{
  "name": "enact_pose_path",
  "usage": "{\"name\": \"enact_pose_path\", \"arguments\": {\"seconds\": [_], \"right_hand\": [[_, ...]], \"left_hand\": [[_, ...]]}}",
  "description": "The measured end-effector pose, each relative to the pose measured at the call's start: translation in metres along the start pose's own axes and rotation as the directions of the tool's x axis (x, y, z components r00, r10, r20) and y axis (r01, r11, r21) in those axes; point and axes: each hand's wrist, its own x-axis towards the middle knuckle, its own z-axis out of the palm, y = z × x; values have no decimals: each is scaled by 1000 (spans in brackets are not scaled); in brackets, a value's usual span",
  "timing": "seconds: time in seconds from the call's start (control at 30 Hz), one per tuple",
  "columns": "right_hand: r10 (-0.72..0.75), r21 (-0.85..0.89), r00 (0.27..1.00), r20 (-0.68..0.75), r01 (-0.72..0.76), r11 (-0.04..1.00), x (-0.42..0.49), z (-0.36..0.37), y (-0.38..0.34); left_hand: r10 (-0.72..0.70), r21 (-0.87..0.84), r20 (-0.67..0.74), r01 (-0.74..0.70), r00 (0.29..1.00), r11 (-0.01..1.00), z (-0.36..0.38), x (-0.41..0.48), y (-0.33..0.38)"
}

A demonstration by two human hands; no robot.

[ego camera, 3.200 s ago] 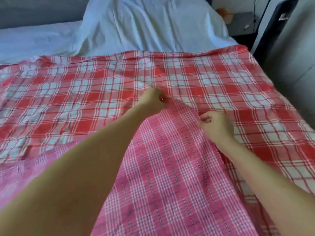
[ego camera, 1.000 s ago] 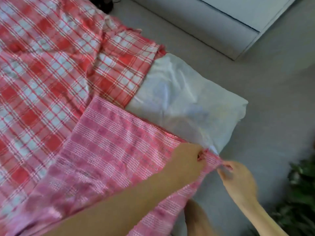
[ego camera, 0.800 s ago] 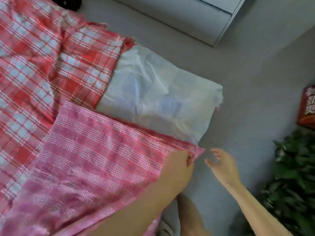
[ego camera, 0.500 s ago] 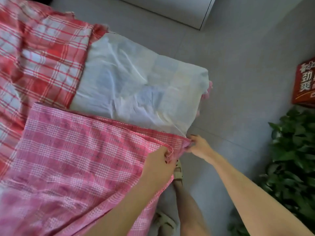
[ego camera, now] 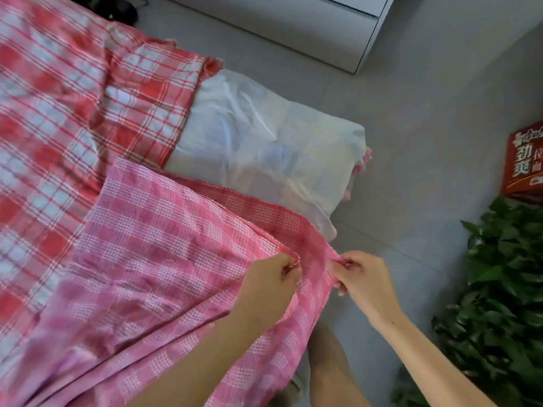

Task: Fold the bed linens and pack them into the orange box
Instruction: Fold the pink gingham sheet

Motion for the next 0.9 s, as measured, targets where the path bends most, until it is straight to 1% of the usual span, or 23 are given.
{"name": "enact_pose_path", "arguments": {"seconds": [0.13, 0.23, 0.37, 0.47, 0.5, 0.57, 0.63, 0.67, 0.7, 0.77, 0.8, 0.83, 0.9], "right_hand": [[-144, -40, 989, 38, 145, 989, -51, 38, -38], [-233, -62, 970, 67, 237, 969, -87, 59, -60], [-347, -15, 931, 113, 350, 936, -134, 76, -86], [-403, -31, 897, 183, 415, 909, -159, 90, -96], [-418, -32, 883, 214, 434, 901, -168, 95, -99], [-458, -30, 841, 287, 486, 874, -183, 102, -104], [-503, -64, 794, 341, 554, 830, -195, 108, -107], [-525, -88, 768, 367, 590, 802, -203, 111, -110], [-529, -105, 749, 400, 611, 785, -208, 113, -112], [-525, -86, 706, 475, 631, 771, -218, 116, -117], [-520, -54, 696, 495, 622, 781, -221, 116, -119], [-515, -38, 699, 496, 610, 791, -225, 115, -124], [-519, -46, 746, 417, 588, 808, -227, 112, -128]], "left_hand": [[-126, -154, -16, 122, 992, 981, -20, -43, 2], [-203, -218, -69, 184, 977, 958, -42, -77, -1], [-250, -288, -164, 196, 954, 937, -77, -117, -1], [-253, -294, -179, 194, 951, 936, -97, -143, -6], [-267, -326, -184, 197, 946, 924, -103, -153, -7], [-337, -469, -164, 227, 927, 854, -110, -167, -9], [-415, -634, -113, 256, 903, 730, -114, -179, -9], [-443, -688, -97, 261, 891, 677, -117, -186, -9], [-453, -702, -85, 270, 888, 659, -118, -190, -11], [-447, -664, -108, 270, 888, 697, -124, -199, -16], [-437, -648, -131, 257, 890, 717, -127, -203, -18], [-421, -643, -152, 235, 894, 729, -132, -209, -20], [-395, -588, -182, 222, 901, 777, -140, -219, -23]]}}
